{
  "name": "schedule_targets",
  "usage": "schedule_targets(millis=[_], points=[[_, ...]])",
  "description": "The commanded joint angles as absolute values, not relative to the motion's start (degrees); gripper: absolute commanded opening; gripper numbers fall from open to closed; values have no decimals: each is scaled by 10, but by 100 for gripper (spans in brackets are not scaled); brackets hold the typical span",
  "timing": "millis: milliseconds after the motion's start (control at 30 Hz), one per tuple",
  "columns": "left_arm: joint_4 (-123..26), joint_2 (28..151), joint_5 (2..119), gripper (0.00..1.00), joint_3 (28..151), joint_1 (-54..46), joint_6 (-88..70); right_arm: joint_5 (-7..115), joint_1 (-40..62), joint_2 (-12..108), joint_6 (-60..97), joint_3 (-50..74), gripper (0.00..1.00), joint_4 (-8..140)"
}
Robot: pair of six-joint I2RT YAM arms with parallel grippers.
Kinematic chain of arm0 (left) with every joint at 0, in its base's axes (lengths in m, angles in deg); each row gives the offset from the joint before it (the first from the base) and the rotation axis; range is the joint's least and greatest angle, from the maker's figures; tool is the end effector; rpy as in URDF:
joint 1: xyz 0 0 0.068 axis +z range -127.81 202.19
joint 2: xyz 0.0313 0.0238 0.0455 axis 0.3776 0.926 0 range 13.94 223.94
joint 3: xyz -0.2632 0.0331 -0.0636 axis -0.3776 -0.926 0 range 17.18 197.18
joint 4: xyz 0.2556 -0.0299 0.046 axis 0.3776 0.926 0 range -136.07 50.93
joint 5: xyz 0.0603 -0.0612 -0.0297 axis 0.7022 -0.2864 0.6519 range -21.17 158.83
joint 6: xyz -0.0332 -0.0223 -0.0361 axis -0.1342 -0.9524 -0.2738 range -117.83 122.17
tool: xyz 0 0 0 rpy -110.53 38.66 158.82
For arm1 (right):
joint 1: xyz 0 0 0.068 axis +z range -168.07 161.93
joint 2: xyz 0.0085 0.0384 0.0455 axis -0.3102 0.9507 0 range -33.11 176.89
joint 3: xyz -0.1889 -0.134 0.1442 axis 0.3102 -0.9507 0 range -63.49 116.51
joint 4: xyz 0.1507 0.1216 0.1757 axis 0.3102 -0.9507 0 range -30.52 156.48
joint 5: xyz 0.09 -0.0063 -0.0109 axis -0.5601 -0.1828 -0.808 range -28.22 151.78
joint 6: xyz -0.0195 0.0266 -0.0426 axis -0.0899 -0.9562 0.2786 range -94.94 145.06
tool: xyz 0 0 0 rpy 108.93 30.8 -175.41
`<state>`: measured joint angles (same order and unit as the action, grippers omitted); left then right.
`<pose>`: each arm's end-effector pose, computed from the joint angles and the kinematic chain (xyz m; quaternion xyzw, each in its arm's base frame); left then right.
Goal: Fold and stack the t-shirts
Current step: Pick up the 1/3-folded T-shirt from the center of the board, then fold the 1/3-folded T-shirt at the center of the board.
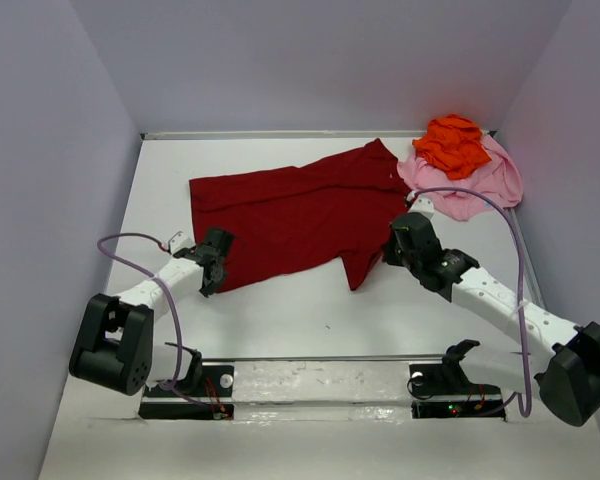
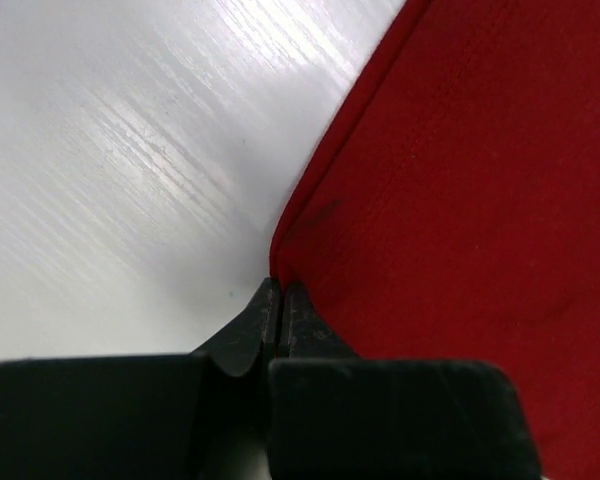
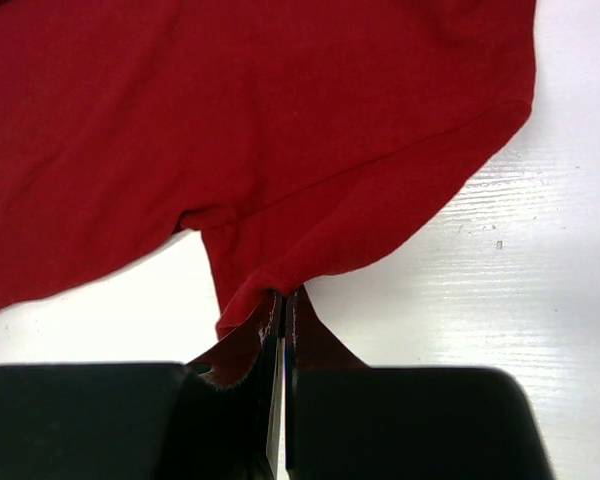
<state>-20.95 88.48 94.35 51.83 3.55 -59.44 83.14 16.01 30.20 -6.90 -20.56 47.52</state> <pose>0.2142 -0.0560 0.1607 -0.3932 0.8686 0.0290 0.3003 0.2017 0.1209 0.2524 0.0628 0.8895 0.0886 0.4438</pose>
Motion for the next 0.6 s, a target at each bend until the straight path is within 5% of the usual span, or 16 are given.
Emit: schedule_targets(millis=[0, 300, 567], points=[[-152, 855, 940, 0, 565, 30, -536, 859, 155, 275, -68, -208, 0, 495], [-210, 675, 947, 0, 591, 31, -426, 948, 155, 357, -59, -149, 0, 495], [-197, 741, 981, 0, 646, 33, -383, 1004, 139, 439, -27, -76, 0, 524]])
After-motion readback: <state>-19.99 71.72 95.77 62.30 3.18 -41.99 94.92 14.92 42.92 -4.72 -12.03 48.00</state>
